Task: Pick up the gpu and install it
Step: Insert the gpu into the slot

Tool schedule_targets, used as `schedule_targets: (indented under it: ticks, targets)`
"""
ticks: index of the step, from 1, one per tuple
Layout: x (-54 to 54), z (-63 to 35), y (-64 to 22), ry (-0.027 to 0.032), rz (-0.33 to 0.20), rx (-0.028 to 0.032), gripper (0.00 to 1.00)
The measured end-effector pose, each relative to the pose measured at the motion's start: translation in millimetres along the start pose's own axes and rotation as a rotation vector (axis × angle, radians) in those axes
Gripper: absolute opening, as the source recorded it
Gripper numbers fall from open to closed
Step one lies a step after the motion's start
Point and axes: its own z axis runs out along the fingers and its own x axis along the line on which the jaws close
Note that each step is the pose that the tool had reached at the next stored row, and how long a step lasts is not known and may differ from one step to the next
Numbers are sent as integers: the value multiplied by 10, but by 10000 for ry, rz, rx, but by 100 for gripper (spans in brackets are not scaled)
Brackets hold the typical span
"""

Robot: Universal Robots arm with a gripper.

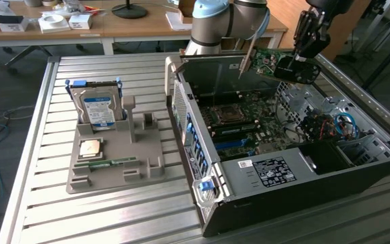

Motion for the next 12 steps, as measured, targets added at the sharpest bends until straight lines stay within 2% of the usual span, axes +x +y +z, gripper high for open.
schedule_targets:
  ticks: [12]
  targets:
    - [0, 0, 0, 175, -1905, 53, 26]
